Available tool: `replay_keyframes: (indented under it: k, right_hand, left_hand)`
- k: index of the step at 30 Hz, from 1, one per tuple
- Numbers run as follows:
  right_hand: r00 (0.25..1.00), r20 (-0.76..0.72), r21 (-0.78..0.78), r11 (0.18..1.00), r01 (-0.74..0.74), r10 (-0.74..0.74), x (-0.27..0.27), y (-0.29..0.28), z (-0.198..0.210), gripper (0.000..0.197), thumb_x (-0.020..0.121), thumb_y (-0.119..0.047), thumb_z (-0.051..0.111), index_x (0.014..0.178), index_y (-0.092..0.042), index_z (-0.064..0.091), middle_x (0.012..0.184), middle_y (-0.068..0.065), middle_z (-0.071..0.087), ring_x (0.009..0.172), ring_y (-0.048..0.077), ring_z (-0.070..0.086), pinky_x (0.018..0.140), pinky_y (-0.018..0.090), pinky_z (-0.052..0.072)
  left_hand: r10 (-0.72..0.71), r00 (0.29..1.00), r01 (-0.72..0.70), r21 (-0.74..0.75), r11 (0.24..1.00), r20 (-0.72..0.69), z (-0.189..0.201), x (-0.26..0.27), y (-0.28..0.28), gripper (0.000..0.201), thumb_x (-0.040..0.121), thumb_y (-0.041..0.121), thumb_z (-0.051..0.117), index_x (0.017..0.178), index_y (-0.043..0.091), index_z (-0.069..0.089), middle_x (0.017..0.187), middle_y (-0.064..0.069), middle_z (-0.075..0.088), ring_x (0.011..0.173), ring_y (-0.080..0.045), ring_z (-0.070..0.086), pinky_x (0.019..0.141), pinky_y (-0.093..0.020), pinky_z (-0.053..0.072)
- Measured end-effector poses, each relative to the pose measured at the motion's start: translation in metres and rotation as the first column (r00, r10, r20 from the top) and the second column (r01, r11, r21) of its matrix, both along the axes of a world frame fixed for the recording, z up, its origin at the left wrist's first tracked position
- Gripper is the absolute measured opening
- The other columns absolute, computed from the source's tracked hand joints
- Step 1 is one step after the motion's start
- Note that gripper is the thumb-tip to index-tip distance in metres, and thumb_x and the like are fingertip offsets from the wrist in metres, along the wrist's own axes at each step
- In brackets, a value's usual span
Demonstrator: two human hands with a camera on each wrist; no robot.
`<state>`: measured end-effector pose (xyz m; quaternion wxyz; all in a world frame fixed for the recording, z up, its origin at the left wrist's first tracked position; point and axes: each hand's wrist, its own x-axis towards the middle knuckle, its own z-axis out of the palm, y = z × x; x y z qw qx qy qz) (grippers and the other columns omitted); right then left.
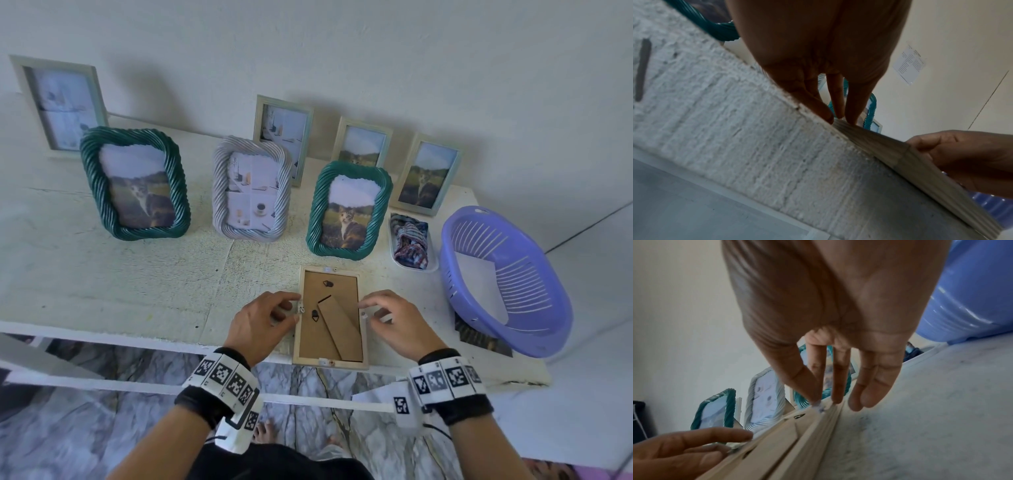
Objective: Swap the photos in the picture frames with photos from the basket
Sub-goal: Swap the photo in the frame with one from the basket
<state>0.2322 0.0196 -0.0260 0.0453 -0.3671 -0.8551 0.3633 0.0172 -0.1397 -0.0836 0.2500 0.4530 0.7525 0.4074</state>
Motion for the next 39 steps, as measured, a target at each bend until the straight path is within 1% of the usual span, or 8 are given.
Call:
replay_keyframes:
  k: [4,7,11,15,20,24,28,39]
  right_hand:
    - [0.991,0.012,-0.012,0.991,-0.132,0.132,0.006,0.015,0.000,0.027,0.085,-0.001,0.064,0.101,-0.021,0.073,0.116,-0.009,0.058,0.088,-0.006,0.054,0.074,0.007,0.040]
    - [0.985,-0.011,-0.030,0.984,-0.174,0.174,0.009,0.023,-0.003,0.034,0.084,0.000,0.064,0.103,-0.027,0.072,0.119,-0.016,0.057,0.088,-0.002,0.056,0.076,0.011,0.043]
    - [0.984,-0.044,-0.011,0.984,-0.176,0.175,0.006,0.028,-0.005,0.019,0.084,-0.012,0.072,0.101,-0.021,0.074,0.114,-0.012,0.062,0.092,-0.008,0.055,0.076,0.010,0.043]
    - [0.984,-0.005,0.036,0.984,-0.176,0.176,-0.003,0.029,-0.008,0.014,0.077,-0.023,0.080,0.085,-0.028,0.070,0.103,-0.013,0.059,0.089,-0.002,0.054,0.075,0.014,0.041]
    - [0.992,0.058,0.115,0.986,-0.120,0.114,-0.013,0.025,-0.018,0.020,0.075,-0.034,0.079,0.077,-0.023,0.061,0.093,-0.017,0.050,0.089,0.009,0.050,0.078,0.028,0.044]
    - [0.995,0.062,0.123,0.989,-0.086,0.079,-0.014,0.022,-0.023,0.021,0.078,-0.032,0.077,0.077,-0.023,0.058,0.088,-0.010,0.053,0.085,0.012,0.049,0.071,0.027,0.037]
    - [0.997,0.044,0.111,0.991,-0.072,0.067,-0.013,0.021,-0.026,0.021,0.079,-0.031,0.076,0.077,-0.023,0.057,0.086,-0.007,0.055,0.082,0.013,0.050,0.067,0.025,0.034]
    - [0.998,0.032,0.091,0.995,-0.050,0.048,-0.012,0.019,-0.026,0.020,0.080,-0.031,0.075,0.079,-0.021,0.058,0.087,-0.007,0.056,0.084,0.015,0.051,0.070,0.025,0.035]
  left_hand:
    - [0.001,1.000,-0.001,0.000,1.000,0.012,-0.001,-0.001,0.000,0.027,0.087,0.030,0.070,0.113,0.036,0.066,0.094,0.013,0.065,0.082,-0.002,0.062,0.074,-0.026,0.054]
    - [0.002,1.000,-0.002,-0.012,1.000,0.020,-0.001,-0.002,0.000,0.027,0.087,0.031,0.070,0.113,0.038,0.066,0.094,0.015,0.065,0.083,0.001,0.062,0.075,-0.025,0.055]
    - [0.000,1.000,0.000,-0.002,1.000,0.019,-0.001,-0.002,0.001,0.028,0.088,0.029,0.070,0.113,0.038,0.066,0.095,0.014,0.065,0.082,0.000,0.062,0.075,-0.027,0.055]
    - [-0.019,1.000,0.019,0.011,1.000,0.011,0.001,-0.002,0.001,0.030,0.088,0.025,0.070,0.115,0.037,0.066,0.096,0.012,0.065,0.083,-0.002,0.063,0.075,-0.029,0.056]
    - [-0.025,1.000,0.025,0.003,1.000,-0.003,0.002,-0.003,0.001,0.030,0.089,0.027,0.069,0.117,0.037,0.066,0.097,0.013,0.064,0.083,-0.001,0.062,0.075,-0.029,0.056]
    - [-0.032,0.998,0.030,-0.028,0.999,-0.060,0.005,0.000,0.002,0.031,0.090,0.032,0.066,0.120,0.037,0.066,0.097,0.015,0.060,0.078,0.005,0.060,0.071,-0.023,0.053]
    - [-0.025,0.998,0.023,-0.029,0.999,-0.065,0.010,0.003,0.008,0.036,0.080,0.050,0.067,0.114,0.037,0.068,0.094,0.018,0.056,0.083,0.005,0.059,0.073,-0.024,0.051]
    - [0.024,1.000,-0.024,-0.008,1.000,-0.008,0.008,0.007,0.016,0.012,0.084,0.030,0.073,0.089,0.041,0.074,0.094,0.008,0.059,0.083,-0.002,0.059,0.073,-0.023,0.049]
